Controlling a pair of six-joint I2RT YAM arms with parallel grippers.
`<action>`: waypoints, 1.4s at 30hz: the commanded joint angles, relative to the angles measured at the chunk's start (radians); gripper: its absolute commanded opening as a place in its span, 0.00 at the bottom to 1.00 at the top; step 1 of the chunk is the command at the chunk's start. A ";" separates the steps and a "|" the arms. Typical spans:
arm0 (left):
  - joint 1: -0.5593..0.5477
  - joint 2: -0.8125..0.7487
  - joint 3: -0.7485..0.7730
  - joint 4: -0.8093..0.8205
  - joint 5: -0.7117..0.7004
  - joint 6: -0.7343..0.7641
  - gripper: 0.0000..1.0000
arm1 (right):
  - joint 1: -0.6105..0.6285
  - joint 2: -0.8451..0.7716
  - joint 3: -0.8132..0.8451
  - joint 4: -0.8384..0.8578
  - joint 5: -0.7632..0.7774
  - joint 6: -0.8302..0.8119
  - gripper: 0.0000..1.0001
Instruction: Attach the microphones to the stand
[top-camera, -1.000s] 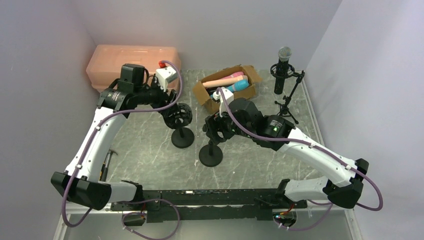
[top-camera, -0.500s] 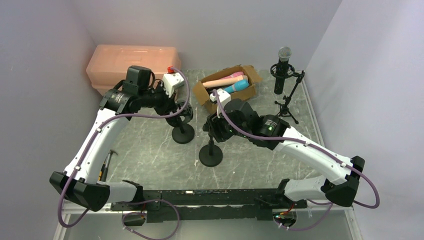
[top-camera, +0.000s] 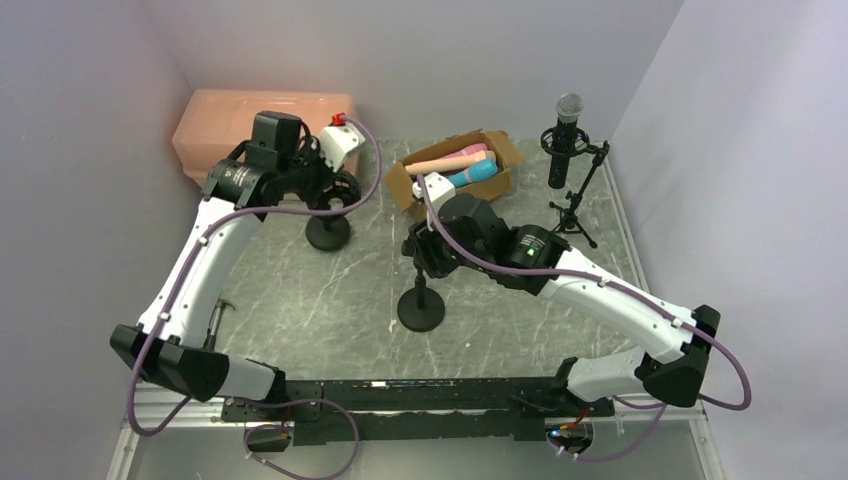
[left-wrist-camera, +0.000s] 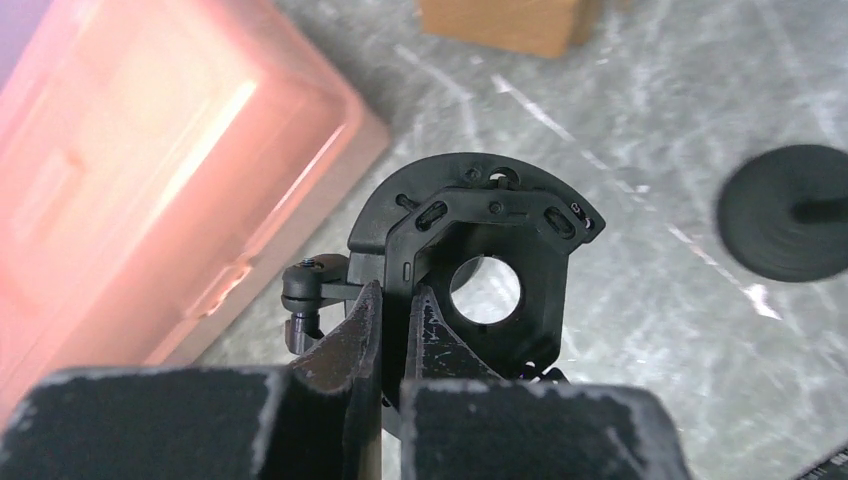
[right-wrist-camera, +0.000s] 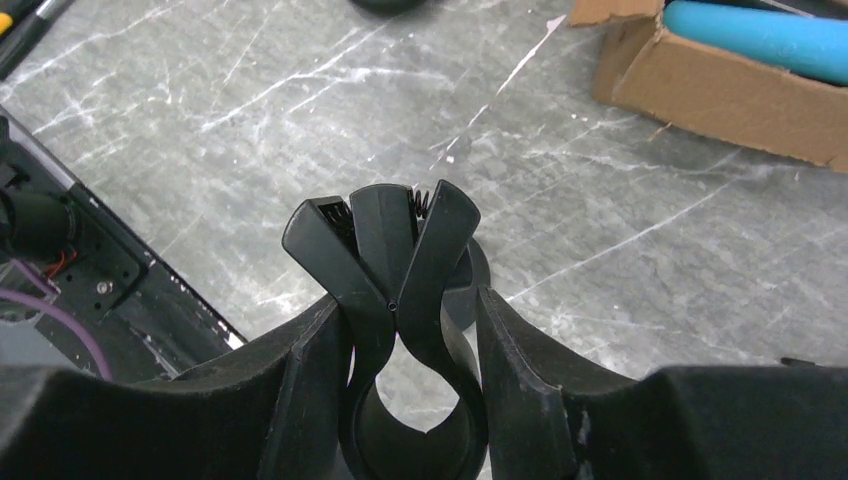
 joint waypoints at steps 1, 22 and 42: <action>0.080 0.054 0.103 0.092 -0.101 0.070 0.00 | 0.000 0.041 0.093 0.090 0.081 -0.047 0.35; 0.252 0.099 0.190 0.162 -0.105 -0.060 0.99 | -0.138 0.421 0.477 0.279 0.043 -0.134 0.21; 0.252 -0.103 0.085 0.032 0.064 -0.247 0.99 | -0.207 0.762 0.804 0.349 -0.028 -0.098 0.20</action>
